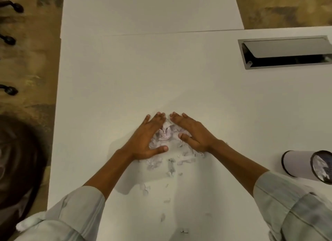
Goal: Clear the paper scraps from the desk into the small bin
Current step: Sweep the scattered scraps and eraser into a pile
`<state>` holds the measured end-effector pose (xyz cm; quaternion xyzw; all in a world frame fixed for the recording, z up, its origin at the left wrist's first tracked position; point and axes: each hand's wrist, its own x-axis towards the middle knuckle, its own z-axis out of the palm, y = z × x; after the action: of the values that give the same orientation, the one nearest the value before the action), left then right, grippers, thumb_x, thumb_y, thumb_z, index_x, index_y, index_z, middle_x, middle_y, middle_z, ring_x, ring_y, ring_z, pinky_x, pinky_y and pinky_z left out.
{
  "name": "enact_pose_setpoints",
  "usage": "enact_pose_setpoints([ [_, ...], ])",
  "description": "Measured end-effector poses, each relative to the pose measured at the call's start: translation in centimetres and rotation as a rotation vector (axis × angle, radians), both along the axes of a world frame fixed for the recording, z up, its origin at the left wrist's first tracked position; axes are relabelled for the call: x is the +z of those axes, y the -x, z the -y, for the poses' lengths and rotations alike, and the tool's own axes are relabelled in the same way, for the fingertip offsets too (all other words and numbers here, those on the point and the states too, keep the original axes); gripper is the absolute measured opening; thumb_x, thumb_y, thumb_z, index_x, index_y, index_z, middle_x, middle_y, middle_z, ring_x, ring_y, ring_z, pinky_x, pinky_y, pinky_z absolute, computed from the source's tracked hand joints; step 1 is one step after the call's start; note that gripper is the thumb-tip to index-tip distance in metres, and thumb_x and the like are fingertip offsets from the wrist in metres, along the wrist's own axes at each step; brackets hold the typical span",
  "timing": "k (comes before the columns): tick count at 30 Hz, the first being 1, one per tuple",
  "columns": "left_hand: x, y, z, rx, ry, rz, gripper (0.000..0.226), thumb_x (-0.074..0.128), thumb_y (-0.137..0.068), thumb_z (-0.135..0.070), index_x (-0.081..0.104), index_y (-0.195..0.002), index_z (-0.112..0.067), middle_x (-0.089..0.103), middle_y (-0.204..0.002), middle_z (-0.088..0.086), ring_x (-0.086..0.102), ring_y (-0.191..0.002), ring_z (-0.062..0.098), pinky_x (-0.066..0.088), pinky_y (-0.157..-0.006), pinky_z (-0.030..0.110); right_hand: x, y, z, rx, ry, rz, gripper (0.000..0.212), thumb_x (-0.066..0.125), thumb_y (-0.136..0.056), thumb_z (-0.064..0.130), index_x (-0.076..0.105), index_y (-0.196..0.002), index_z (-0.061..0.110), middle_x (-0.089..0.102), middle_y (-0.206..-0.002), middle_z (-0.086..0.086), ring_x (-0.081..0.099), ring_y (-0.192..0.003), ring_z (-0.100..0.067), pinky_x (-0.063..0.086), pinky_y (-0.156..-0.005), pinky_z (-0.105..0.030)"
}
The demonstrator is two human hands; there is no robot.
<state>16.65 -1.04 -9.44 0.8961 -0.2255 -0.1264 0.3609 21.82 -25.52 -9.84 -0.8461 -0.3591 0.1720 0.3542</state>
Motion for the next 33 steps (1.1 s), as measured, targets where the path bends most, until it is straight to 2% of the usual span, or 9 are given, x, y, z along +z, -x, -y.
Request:
enact_pose_setpoints([
  [5, -0.4, 4.4, 2.1, -0.026, -0.193, 0.069, 0.097, 0.038, -0.084, -0.071, 0.003, -0.152, -0.011, 0.005, -0.163, 0.006, -0.001, -0.151, 0.017, 0.01, -0.122, 0.052, -0.3, 3.9, 0.2, 0.066, 0.042, 0.086, 0.067, 0.04, -0.097, 0.045, 0.029, -0.151, 0.006, 0.032, -0.158, -0.011, 0.022, -0.15, -0.018, 0.02, -0.122, -0.048],
  [10, -0.3, 7.9, 3.1, -0.019, -0.192, 0.051, 0.095, 0.042, -0.086, -0.068, 0.003, -0.152, -0.011, 0.004, -0.163, 0.005, 0.001, -0.151, 0.018, 0.011, -0.122, 0.051, -0.4, 7.5, 1.3, 0.117, 0.139, 0.154, 0.075, 0.043, -0.096, 0.048, 0.019, -0.154, 0.008, 0.02, -0.163, -0.007, 0.011, -0.152, -0.018, 0.015, -0.123, -0.051],
  [14, 0.7, 9.8, 3.3, -0.018, -0.191, 0.033, 0.095, 0.042, -0.086, -0.068, 0.001, -0.152, -0.013, -0.001, -0.163, 0.003, -0.002, -0.151, 0.017, 0.011, -0.121, 0.051, 0.1, 9.6, 1.9, 0.09, 0.143, 0.149, 0.076, 0.039, -0.096, 0.054, 0.016, -0.155, 0.013, 0.015, -0.164, -0.004, 0.009, -0.152, -0.017, 0.013, -0.123, -0.052],
  [16, 1.4, 10.6, 2.6, 0.053, -0.19, 0.051, 0.096, 0.041, -0.085, -0.069, 0.001, -0.152, -0.013, -0.002, -0.163, 0.004, -0.002, -0.151, 0.02, 0.007, -0.122, 0.051, 0.7, 10.0, 2.9, -0.007, 0.121, 0.153, 0.076, 0.038, -0.095, 0.056, 0.017, -0.155, 0.016, 0.014, -0.165, -0.002, 0.01, -0.152, -0.018, 0.012, -0.123, -0.053],
  [20, 1.9, 12.5, -0.7, 0.318, -0.227, 0.027, 0.101, 0.034, -0.081, -0.077, -0.002, -0.152, -0.015, -0.007, -0.163, 0.004, -0.007, -0.15, 0.022, -0.005, -0.122, 0.048, 1.5, 9.7, 7.5, -0.434, 0.132, 0.121, 0.079, 0.028, -0.094, 0.066, 0.023, -0.154, 0.014, 0.018, -0.163, -0.004, 0.012, -0.152, -0.018, 0.01, -0.123, -0.054],
  [23, 1.2, 14.9, -2.6, 0.405, -0.267, -0.049, 0.105, 0.033, -0.079, -0.08, -0.004, -0.152, -0.014, -0.009, -0.163, 0.003, -0.01, -0.15, 0.02, 0.0, -0.121, 0.054, 1.3, 10.2, 10.9, -0.575, 0.227, 0.073, 0.09, 0.019, -0.09, 0.074, 0.023, -0.153, 0.009, 0.02, -0.162, -0.008, 0.012, -0.152, -0.019, 0.008, -0.124, -0.05],
  [26, 0.3, 16.4, -2.2, 0.362, -0.311, -0.033, 0.109, 0.038, -0.078, -0.079, -0.002, -0.152, -0.009, -0.004, -0.163, 0.006, -0.005, -0.151, 0.024, 0.005, -0.12, 0.058, 0.8, 11.1, 10.8, -0.517, 0.262, 0.089, 0.091, 0.022, -0.091, 0.073, 0.021, -0.153, 0.006, 0.019, -0.162, -0.008, 0.011, -0.152, -0.02, 0.009, -0.123, -0.052],
  [33, 0.2, 15.7, 4.5, 0.307, -0.265, -0.013, 0.113, 0.039, -0.076, -0.081, 0.005, -0.151, -0.005, 0.004, -0.162, 0.011, 0.003, -0.151, 0.024, 0.007, -0.12, 0.056, 0.2, 13.6, 3.1, -0.339, 0.168, 0.073, 0.088, 0.03, -0.093, 0.066, 0.017, -0.154, 0.004, 0.02, -0.162, -0.009, 0.013, -0.152, -0.017, 0.015, -0.123, -0.05],
])
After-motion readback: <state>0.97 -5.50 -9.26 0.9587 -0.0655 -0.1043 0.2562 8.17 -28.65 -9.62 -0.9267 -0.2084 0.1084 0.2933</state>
